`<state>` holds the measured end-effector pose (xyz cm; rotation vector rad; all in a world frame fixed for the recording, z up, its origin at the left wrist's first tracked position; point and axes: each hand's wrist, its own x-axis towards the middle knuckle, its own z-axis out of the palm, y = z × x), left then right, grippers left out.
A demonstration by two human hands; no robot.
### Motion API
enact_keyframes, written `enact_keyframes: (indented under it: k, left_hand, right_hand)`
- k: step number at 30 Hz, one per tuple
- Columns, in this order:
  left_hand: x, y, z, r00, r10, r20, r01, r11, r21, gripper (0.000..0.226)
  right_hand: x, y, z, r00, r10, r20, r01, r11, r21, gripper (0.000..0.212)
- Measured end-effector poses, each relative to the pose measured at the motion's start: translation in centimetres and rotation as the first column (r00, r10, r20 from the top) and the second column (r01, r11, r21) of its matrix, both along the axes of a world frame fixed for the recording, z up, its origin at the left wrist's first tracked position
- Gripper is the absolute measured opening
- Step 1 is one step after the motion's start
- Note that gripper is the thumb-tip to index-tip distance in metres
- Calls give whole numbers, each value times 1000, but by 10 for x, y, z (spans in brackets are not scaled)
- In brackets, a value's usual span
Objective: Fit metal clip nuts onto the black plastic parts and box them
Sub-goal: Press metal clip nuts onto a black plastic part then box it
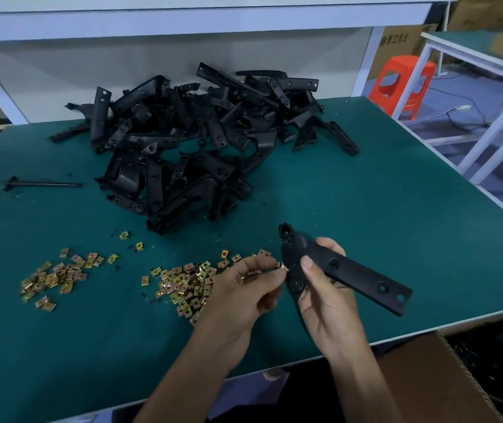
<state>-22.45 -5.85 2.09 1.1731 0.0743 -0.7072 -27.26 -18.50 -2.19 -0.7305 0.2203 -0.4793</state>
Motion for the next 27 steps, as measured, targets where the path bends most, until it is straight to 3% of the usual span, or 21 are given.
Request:
enact_keyframes:
  k: [11,18,27]
  left_hand:
    - [14,12,10,955,-281,97,271,957,104,39]
    - [8,7,3,984,-167,64,166,986,31,33]
    - [7,6,0,983,-140,119,135,990,44,31]
  right_hand:
    - [-11,-4,-2,989,117,-86,-121,992,-42,43]
    - [-9,-4,-4,996,87,-12,-85,990,112,31]
    - [-6,-2,-5,994,104,-22,-103,993,53,42]
